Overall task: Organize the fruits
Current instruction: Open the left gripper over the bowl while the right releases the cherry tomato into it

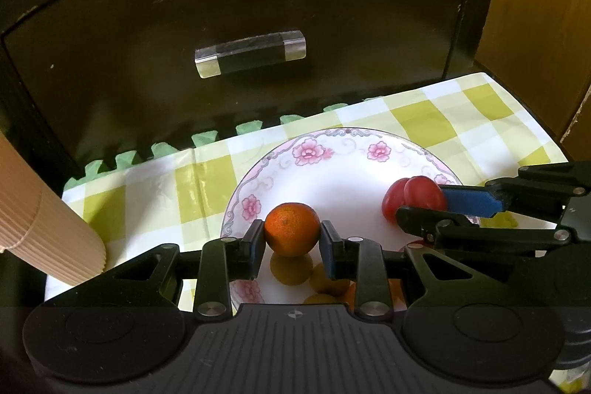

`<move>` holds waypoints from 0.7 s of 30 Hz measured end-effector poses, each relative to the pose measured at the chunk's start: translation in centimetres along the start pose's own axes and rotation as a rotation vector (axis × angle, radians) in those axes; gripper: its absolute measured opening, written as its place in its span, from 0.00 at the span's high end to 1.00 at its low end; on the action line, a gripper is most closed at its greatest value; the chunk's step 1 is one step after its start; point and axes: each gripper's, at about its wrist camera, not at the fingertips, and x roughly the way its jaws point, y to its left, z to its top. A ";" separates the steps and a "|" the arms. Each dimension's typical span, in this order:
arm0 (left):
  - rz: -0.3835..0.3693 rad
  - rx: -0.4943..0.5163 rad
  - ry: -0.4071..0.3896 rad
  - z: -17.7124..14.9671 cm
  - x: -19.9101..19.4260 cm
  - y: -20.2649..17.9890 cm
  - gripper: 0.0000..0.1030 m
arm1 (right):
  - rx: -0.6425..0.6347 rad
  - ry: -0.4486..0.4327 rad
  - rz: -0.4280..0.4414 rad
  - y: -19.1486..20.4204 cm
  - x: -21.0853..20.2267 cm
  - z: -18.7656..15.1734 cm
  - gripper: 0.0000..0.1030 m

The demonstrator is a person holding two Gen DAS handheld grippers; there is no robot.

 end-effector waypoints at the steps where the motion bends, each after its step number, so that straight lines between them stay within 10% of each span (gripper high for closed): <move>1: 0.001 0.001 0.000 0.0 0.0 0.0 0.61 | -0.001 0.000 0.000 0.0 0.0 0.0 0.75; 21: 0.018 -0.017 -0.033 0.2 -1.2 0.8 0.47 | 0.037 -0.029 0.014 -0.1 -0.9 -0.1 0.75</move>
